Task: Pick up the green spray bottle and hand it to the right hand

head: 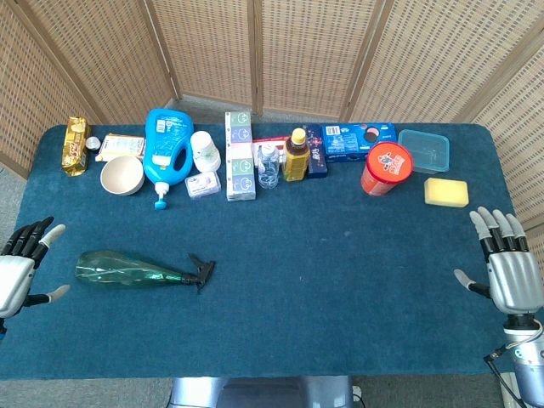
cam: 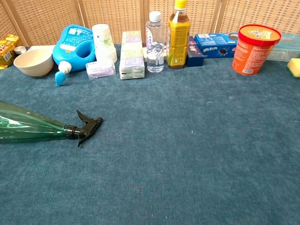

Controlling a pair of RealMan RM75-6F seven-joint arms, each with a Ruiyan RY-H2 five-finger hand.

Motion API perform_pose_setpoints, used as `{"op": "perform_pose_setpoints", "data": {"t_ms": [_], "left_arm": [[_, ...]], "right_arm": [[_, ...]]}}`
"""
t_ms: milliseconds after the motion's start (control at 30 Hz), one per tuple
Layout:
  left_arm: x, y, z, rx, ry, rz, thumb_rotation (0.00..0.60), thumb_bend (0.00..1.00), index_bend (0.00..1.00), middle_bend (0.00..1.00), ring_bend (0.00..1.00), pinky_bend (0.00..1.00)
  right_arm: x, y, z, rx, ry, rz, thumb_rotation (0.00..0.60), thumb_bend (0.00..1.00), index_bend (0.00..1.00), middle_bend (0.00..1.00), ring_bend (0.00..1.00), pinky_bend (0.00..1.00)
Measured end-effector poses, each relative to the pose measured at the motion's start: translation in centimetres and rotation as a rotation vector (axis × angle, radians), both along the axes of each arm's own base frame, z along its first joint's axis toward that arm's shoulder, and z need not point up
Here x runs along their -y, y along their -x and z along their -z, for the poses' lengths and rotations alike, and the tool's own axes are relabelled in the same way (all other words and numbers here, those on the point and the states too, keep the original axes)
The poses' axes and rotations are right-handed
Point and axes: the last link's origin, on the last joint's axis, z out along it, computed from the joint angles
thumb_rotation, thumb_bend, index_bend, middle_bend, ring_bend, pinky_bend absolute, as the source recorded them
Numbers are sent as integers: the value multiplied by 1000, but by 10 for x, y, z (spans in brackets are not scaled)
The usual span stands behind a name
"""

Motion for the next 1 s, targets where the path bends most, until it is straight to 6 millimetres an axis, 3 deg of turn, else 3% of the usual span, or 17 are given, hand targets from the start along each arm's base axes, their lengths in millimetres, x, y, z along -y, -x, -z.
{"op": "perform_pose_setpoints", "data": {"t_ms": [467,1000], "left_arm": [[0,-1,14,-41,64,-4,600,0,48,0,0,46],[-24,-30,117,-196,310,12,600,0,30,0,0,46]], "right_arm": [[0,-1,0,15,2,-10,588,0,0,0,0,0],[1,1,-1,34,-6,-3,587,0,0,0,0,0]]}}
